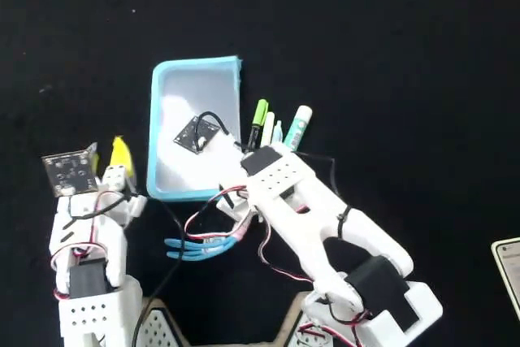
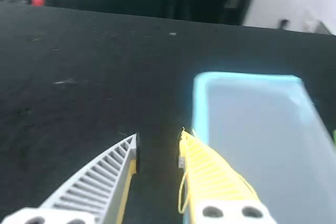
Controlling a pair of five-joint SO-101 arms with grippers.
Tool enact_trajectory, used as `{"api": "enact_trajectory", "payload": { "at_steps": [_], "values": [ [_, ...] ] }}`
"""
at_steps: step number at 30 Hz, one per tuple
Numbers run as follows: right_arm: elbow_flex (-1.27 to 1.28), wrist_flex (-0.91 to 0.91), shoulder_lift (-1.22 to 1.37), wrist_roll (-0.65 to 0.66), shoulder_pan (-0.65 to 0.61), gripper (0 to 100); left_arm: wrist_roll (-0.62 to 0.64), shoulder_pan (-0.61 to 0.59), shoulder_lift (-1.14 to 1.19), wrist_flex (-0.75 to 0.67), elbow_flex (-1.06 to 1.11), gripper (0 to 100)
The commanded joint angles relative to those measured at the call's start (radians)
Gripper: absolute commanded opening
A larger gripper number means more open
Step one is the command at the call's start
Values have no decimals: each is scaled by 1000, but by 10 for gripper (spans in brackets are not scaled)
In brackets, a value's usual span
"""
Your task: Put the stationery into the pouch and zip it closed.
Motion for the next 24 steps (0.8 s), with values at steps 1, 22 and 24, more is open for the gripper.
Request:
{"api": "enact_trajectory", "payload": {
  "at_steps": [1,22,24],
  "values": [
    [-24,-74,-67,-5,11,11,-11,119,-2,-14,21,142],
    [305,-539,-865,35,-94,11,-11,166,0,6,21,143],
    [334,-542,-917,35,-92,11,-11,173,0,6,21,143]
  ]
}}
